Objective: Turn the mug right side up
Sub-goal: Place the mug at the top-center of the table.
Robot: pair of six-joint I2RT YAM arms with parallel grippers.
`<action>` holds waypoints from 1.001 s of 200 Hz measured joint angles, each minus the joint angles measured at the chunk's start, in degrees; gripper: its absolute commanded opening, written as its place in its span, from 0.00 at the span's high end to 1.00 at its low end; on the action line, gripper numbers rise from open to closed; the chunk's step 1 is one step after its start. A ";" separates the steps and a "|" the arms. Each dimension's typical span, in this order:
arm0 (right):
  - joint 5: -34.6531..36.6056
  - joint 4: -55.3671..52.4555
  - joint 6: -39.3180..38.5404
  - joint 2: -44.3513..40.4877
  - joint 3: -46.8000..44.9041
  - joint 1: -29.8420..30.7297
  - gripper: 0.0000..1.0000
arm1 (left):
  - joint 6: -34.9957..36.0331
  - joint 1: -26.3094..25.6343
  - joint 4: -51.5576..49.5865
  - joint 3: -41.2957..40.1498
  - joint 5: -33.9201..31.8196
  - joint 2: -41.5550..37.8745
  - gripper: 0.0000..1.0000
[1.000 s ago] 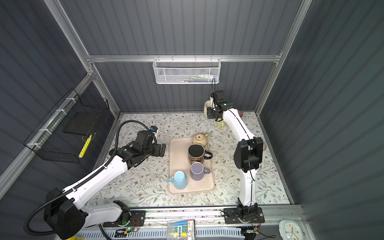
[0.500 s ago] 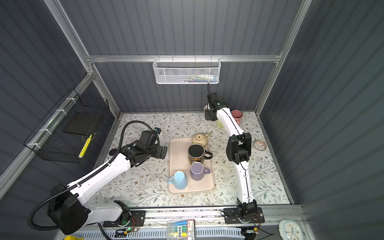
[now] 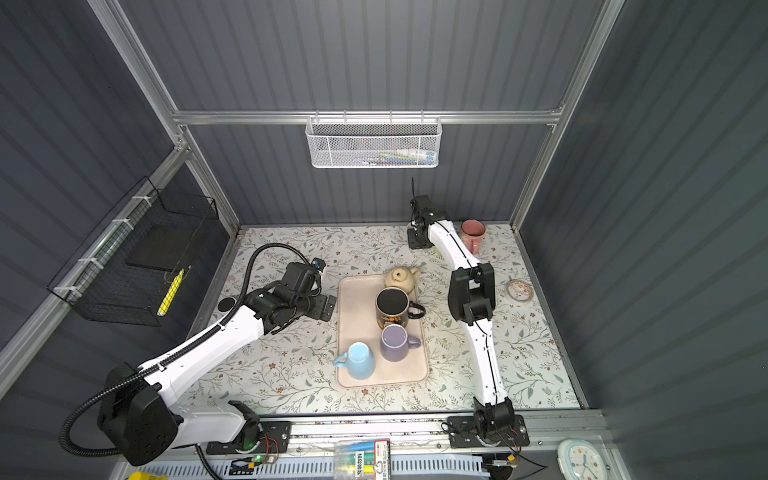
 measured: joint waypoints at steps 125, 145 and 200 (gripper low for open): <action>0.04 0.98 0.68 1.75 0.63 -0.48 0.89 | 0.00 -0.33 -2.73 0.79 1.66 0.09 0.00; -0.09 1.14 0.85 1.75 0.63 -0.48 0.79 | 0.00 -0.33 -2.97 0.79 1.73 0.09 0.00; -0.07 2.32 0.98 1.70 0.63 -0.48 0.49 | 0.92 -0.33 -3.67 0.90 3.02 -0.04 0.00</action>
